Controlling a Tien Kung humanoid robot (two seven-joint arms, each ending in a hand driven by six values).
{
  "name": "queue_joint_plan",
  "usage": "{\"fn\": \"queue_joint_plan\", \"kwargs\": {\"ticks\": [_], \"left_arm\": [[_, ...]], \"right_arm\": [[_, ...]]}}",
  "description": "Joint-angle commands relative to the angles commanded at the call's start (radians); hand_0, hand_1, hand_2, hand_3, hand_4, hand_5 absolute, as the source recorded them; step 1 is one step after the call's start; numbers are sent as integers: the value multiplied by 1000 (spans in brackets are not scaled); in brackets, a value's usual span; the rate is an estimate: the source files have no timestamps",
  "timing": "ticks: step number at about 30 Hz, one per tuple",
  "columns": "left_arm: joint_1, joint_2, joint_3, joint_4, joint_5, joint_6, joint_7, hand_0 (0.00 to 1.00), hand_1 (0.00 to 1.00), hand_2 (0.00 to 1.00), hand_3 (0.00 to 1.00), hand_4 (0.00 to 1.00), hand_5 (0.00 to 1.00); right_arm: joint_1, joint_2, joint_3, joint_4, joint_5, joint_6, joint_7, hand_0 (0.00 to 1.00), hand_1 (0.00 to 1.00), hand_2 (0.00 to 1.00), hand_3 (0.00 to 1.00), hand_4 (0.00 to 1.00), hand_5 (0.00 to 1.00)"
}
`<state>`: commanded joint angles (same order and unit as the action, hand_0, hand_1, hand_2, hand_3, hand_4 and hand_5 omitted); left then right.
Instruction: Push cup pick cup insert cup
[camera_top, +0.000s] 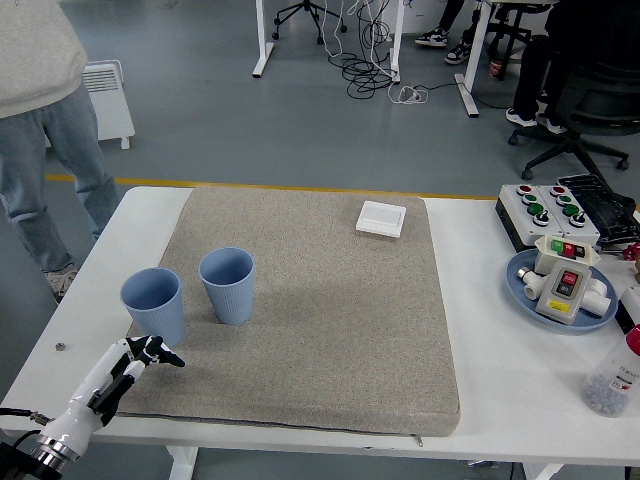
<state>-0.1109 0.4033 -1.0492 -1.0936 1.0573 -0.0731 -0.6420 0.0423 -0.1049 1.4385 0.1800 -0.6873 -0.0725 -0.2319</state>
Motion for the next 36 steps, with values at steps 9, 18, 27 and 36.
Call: {"fn": "queue_joint_plan", "kwargs": {"ticks": [9, 18, 27, 36], "left_arm": [[-8, -4, -6, 17, 4, 4, 11, 609, 555, 494, 434, 641, 916], [-28, -9, -3, 46, 15, 4, 20, 612, 560, 497, 437, 643, 917], [-51, -11, 5, 77, 17, 5, 21, 615, 562, 502, 439, 644, 915], [-86, -15, 21, 133, 30, 7, 10, 617, 562, 503, 441, 645, 914]], "right_arm": [[2, 0, -3, 0, 3, 1, 0, 763, 659, 701, 623, 185, 628], [3, 0, -4, 0, 2, 1, -1, 763, 659, 701, 621, 185, 628], [3, 0, -5, 0, 4, 1, -1, 764, 659, 700, 623, 187, 628], [2, 0, -7, 0, 4, 1, -1, 763, 659, 701, 623, 187, 629]]}}
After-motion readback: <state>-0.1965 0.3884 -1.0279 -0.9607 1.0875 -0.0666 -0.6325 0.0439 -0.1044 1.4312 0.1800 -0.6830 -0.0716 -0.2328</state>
